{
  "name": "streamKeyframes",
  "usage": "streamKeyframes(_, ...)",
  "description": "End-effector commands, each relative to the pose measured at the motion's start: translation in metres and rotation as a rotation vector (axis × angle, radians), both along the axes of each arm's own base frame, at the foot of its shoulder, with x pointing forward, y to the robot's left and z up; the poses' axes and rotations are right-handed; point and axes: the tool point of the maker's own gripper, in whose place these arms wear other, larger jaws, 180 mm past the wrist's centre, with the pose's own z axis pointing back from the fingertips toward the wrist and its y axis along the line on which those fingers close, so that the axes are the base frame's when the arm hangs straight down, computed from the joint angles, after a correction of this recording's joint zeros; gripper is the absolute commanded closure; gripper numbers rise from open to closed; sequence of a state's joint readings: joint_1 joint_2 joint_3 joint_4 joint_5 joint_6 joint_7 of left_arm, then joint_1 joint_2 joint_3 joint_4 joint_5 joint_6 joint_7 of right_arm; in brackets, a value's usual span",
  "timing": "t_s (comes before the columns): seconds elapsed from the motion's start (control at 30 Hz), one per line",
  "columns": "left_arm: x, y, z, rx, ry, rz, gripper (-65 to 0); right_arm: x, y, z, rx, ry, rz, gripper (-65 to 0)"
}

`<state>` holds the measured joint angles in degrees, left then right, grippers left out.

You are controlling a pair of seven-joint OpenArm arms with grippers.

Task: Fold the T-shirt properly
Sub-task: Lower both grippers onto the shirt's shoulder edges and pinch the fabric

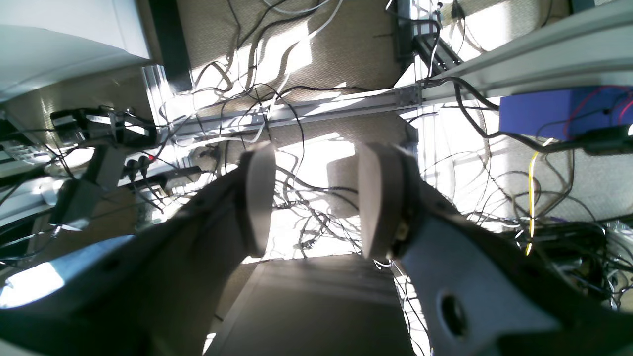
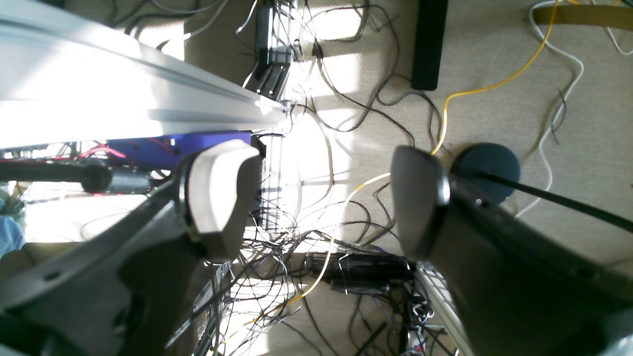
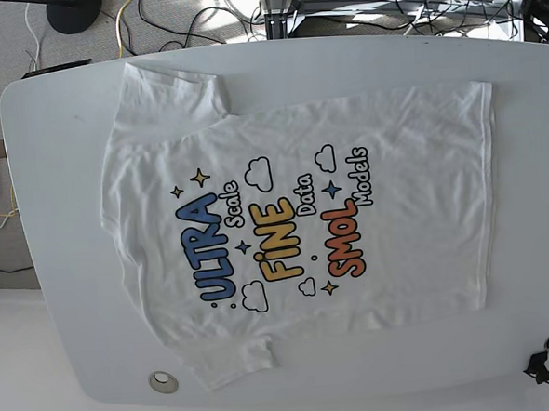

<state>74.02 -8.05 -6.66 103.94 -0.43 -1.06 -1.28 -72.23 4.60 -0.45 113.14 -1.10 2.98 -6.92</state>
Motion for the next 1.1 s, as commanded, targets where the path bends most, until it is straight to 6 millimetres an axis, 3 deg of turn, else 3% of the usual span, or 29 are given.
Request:
streamKeyframes(0.0, 0.019, -0.004, 0.017, -0.007, -0.072, -0.015, -25.4, 0.003, -0.001, 0.012, 0.003, -0.023, -0.005, -43.1)
streamKeyframes(0.17, 0.05, 0.012, 0.042, 0.046, -0.17, -0.014, -25.4, 0.012, -0.017, 0.022, -0.038, -0.097, -0.053, -43.1)
streamKeyframes(0.3, 0.066, 0.015, 0.048, 0.056, -0.219, -0.016, -25.4, 0.03, -0.033, 0.034, -0.033, -0.206, -0.119, -43.1)
streamKeyframes(0.5, 0.122, 0.016, 0.055, 0.032, -0.377, 0.019, -25.7, 0.077, -0.055, 0.04, 0.005, -0.341, -0.196, -43.1)
streamKeyframes(0.73, 0.192, 0.028, 0.085, -0.144, -0.6, 0.122, -25.4, 0.138, -0.065, 0.054, 0.106, -0.497, -0.24, -43.1)
streamKeyframes(0.93, 0.22, 0.044, 0.096, -0.245, -0.606, 0.151, -25.7, 0.172, -0.072, 0.059, 0.243, -0.512, -0.301, -43.1)
streamKeyframes(1.07, 0.231, 0.061, 0.098, -0.267, -0.551, 0.159, -25.7, 0.186, -0.089, 0.059, 0.307, -0.477, -0.382, -43.1)
